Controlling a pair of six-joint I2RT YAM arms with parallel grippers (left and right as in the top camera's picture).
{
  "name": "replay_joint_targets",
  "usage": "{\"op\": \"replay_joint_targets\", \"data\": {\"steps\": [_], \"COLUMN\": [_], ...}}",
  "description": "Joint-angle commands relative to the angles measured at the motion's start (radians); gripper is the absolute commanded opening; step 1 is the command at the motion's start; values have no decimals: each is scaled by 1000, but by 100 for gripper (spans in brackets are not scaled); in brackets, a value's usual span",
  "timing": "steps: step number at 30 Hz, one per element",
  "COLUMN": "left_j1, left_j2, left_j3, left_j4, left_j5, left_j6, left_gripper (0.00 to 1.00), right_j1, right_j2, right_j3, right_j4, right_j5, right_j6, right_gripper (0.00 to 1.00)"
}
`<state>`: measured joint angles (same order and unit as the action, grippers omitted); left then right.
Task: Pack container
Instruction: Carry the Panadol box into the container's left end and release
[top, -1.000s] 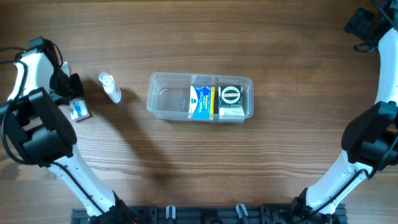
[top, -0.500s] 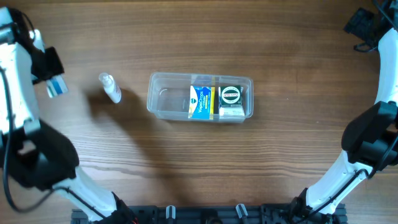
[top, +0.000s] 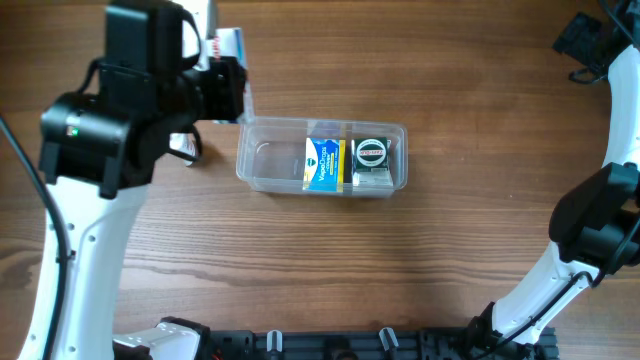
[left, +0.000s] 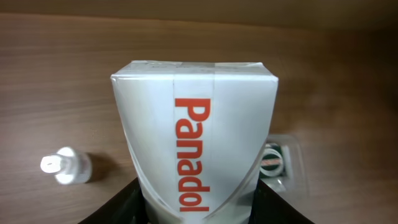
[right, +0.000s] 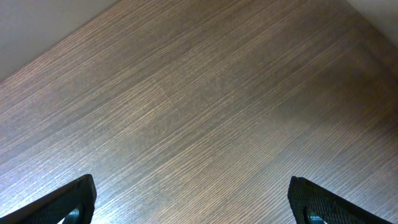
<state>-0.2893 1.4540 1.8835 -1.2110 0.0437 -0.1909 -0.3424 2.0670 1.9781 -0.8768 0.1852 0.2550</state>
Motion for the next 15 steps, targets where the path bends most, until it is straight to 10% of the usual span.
{"op": "replay_joint_targets", "data": {"steps": [1,15], "left_j1": [-63,-74], "left_j2": [-7,71], "left_j3": [10,-2], "left_j4": [12,-93], "left_j5": [5,16], "left_j6": [-52,-139], "left_gripper": [50,52], "right_j1": [3,3], "right_j2": [4,4], "right_j3": [10,10], "right_j4": [2,2], "right_j5": [17,17], "right_j6": [-17,-17], "right_gripper": [100,100]}}
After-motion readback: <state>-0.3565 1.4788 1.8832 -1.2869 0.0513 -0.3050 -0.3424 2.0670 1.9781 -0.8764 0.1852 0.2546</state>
